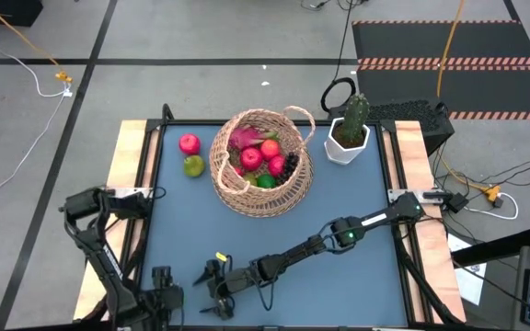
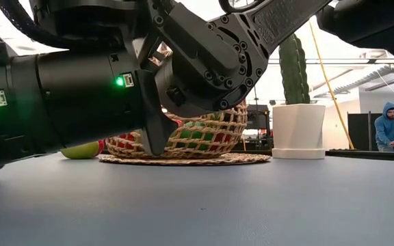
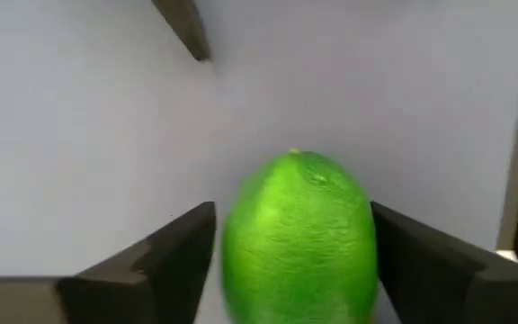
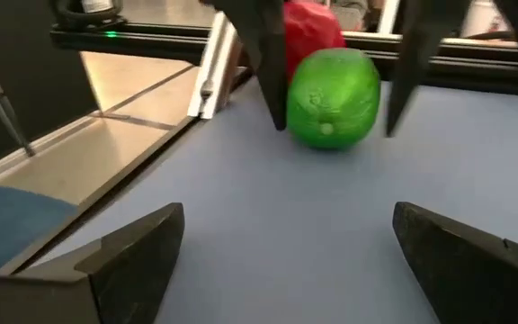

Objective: Build produce basket
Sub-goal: Put the lime into the brown basket, then put the tomato into the brown basket

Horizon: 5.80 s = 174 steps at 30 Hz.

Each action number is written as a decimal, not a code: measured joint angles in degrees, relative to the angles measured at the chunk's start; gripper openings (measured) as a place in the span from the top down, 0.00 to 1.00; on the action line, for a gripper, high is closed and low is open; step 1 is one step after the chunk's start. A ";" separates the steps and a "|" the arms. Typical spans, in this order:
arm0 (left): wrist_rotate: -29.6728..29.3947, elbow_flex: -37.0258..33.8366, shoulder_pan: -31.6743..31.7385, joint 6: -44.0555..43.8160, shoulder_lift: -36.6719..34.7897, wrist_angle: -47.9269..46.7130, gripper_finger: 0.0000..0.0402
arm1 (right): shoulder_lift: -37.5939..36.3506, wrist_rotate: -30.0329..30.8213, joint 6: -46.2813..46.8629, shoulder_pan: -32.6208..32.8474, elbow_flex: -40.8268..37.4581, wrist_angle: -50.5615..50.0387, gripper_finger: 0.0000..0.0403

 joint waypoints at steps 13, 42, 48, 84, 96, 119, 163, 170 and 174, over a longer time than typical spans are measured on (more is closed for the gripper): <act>-8.55 -0.74 1.72 5.65 0.00 0.18 0.49 | -0.58 9.99 20.27 -0.08 0.02 6.02 0.02; -31.84 -0.70 4.63 24.49 0.07 7.92 0.48 | -4.44 12.25 39.87 0.00 0.11 -0.69 0.04; -34.00 -0.63 5.04 32.39 0.04 12.98 0.47 | -4.44 6.34 39.26 0.00 0.11 2.42 0.18; -25.83 -3.65 7.05 11.13 -8.20 2.88 0.01 | -6.61 12.26 23.71 -2.26 0.02 -13.62 0.49; -35.65 -3.62 0.15 -12.95 -14.69 -13.21 0.01 | -24.24 35.88 2.51 -2.54 0.04 -39.61 0.49; -28.78 -12.48 -0.09 0.02 -14.69 9.19 0.01 | -65.32 49.01 -3.87 -20.52 -54.21 -4.17 0.46; 16.75 -13.01 1.03 4.40 -14.69 19.72 0.26 | -74.53 50.34 3.00 3.81 -77.02 22.70 0.21; 7.35 -13.48 2.68 18.01 -14.69 19.43 0.29 | -74.52 48.81 3.55 4.18 -77.02 23.64 0.21; 7.80 -13.48 3.61 19.81 -14.69 18.91 0.25 | -74.55 48.67 4.05 4.19 -77.02 23.56 0.21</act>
